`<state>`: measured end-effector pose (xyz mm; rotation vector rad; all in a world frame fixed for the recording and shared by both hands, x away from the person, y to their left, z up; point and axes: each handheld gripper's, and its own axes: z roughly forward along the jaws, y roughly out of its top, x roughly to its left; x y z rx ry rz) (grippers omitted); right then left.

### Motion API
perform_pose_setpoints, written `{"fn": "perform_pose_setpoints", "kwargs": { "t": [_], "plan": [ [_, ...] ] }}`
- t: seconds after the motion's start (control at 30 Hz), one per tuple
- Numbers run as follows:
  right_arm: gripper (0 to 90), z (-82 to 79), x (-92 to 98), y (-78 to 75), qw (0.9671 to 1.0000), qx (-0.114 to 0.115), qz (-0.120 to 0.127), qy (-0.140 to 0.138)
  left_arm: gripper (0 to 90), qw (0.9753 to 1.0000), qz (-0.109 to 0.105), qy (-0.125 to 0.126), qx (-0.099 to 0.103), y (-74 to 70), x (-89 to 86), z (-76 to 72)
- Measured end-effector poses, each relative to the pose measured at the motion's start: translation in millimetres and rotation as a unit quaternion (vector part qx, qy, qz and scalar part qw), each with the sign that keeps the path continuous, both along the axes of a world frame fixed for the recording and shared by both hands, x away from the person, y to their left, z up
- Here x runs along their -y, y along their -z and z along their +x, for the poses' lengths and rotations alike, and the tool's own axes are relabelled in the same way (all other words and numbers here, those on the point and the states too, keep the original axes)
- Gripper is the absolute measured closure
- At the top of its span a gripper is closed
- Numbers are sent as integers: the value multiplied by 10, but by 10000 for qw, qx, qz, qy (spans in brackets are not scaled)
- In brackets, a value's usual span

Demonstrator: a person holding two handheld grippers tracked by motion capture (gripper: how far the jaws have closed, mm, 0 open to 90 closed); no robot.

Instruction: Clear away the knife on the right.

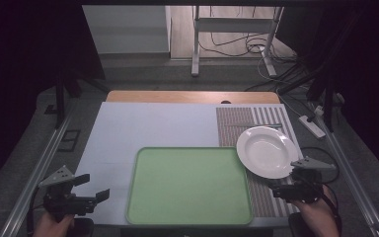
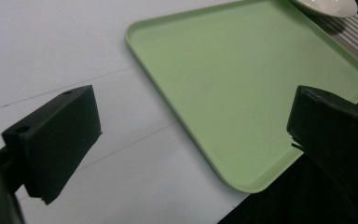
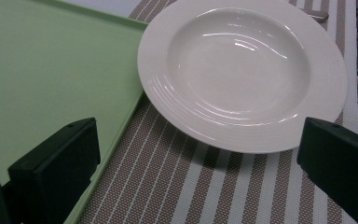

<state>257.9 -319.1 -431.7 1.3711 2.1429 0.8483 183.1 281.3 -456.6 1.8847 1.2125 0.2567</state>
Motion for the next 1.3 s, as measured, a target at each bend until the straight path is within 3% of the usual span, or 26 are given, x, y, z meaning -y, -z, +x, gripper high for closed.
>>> {"fn": "perform_pose_setpoints", "kwargs": {
  "t": [0.63, 0.7, 1.13, 1.3],
  "plan": [
    [3, 2, 4, 0, 10000, -23, 27, -36, 25, 10000, 24, 8, 1, -1, 6, 1],
    [3, 66, -18, 4, 9988, -225, 108, -412, 25, 9999, 132, 10, 47, -6, 31, -14],
    [3, 181, -145, -9, 9973, 23, 51, -733, 24, 9998, 186, -14, 46, -8, 39, -26],
    [3, 251, -131, -10, 9971, -20, 92, -757, 24, 9998, 189, -21, 38, -7, 40, -26]
  ]
}}
